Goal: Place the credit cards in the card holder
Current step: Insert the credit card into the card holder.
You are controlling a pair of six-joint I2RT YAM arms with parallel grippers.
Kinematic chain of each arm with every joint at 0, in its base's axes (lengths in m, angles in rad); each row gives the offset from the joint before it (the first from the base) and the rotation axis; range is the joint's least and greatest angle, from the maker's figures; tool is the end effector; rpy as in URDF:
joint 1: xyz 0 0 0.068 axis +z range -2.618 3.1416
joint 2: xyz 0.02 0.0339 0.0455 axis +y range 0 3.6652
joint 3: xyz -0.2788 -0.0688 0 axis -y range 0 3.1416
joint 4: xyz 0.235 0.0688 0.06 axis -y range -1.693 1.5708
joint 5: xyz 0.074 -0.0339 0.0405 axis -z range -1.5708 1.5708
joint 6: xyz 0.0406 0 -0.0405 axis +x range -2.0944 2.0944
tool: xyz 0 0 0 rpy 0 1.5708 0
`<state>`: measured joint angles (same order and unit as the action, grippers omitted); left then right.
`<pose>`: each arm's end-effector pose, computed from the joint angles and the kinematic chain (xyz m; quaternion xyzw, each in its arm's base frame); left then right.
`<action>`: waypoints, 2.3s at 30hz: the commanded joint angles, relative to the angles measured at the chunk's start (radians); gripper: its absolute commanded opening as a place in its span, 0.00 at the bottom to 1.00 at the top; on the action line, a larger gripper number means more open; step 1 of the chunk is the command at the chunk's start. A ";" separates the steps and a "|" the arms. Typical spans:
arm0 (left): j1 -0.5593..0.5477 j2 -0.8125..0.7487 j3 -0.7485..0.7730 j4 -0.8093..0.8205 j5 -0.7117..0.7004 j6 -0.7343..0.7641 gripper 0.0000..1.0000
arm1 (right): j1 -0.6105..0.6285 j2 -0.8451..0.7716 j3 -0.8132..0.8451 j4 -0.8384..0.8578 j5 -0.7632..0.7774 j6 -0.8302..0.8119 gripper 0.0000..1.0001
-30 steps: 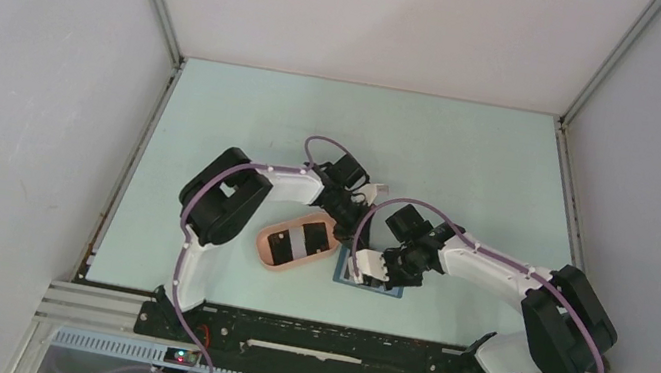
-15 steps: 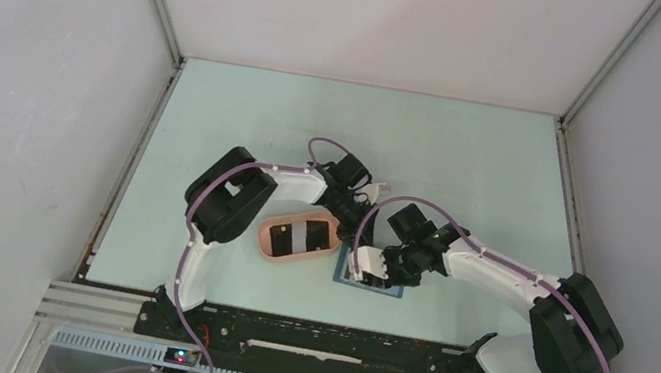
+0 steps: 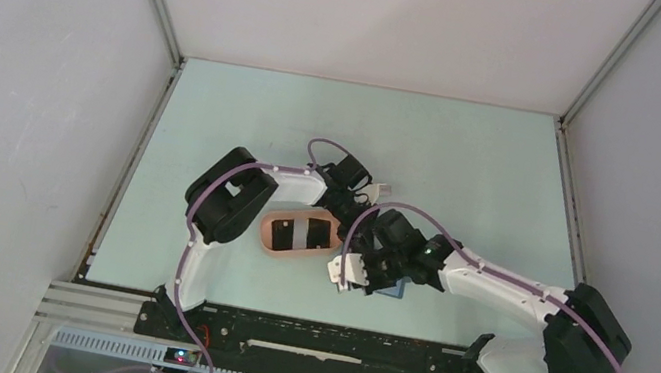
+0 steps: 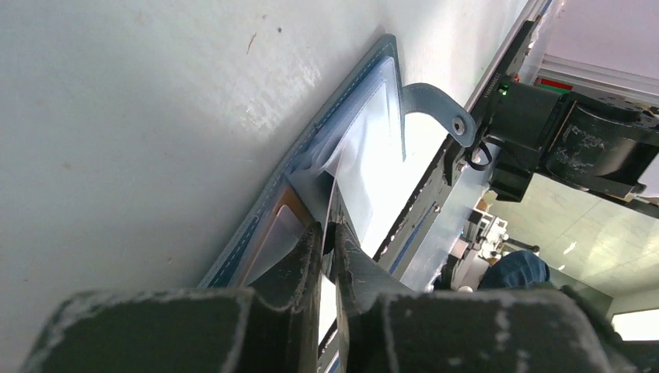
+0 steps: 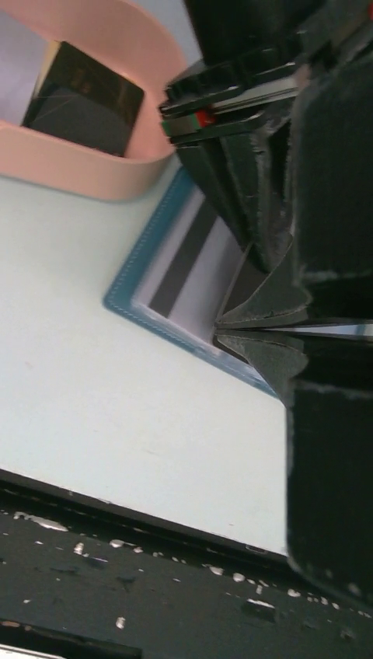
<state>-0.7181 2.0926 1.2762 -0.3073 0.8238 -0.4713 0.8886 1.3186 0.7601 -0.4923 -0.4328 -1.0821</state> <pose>0.2873 -0.2906 0.1334 -0.1981 -0.8758 0.4372 0.0504 0.1360 0.1944 0.2136 -0.8172 0.4755 0.1823 0.2700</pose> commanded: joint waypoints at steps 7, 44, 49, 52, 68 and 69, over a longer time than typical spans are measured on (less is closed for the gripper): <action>-0.012 0.001 -0.052 0.032 -0.043 0.014 0.15 | 0.099 0.123 0.004 0.185 0.177 0.065 0.07; 0.014 -0.113 -0.100 0.075 -0.115 -0.019 0.42 | -0.062 0.080 -0.016 0.005 0.282 0.024 0.07; 0.014 -0.185 -0.132 0.105 -0.141 -0.039 0.45 | -0.114 -0.009 -0.008 -0.047 0.144 0.028 0.10; 0.014 -0.234 -0.161 0.132 -0.153 -0.053 0.46 | -0.164 -0.063 0.013 -0.113 0.022 0.028 0.16; 0.013 -0.562 -0.424 0.391 -0.269 -0.089 0.47 | -0.384 -0.223 0.102 -0.262 -0.263 0.093 0.44; 0.012 -0.596 -0.444 0.398 -0.289 -0.082 0.48 | -0.398 -0.227 0.108 -0.268 -0.280 0.105 0.47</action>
<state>-0.7067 1.6253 0.8982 -0.0032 0.6075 -0.5602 0.5331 1.1267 0.8165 -0.7174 -0.6083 -1.0290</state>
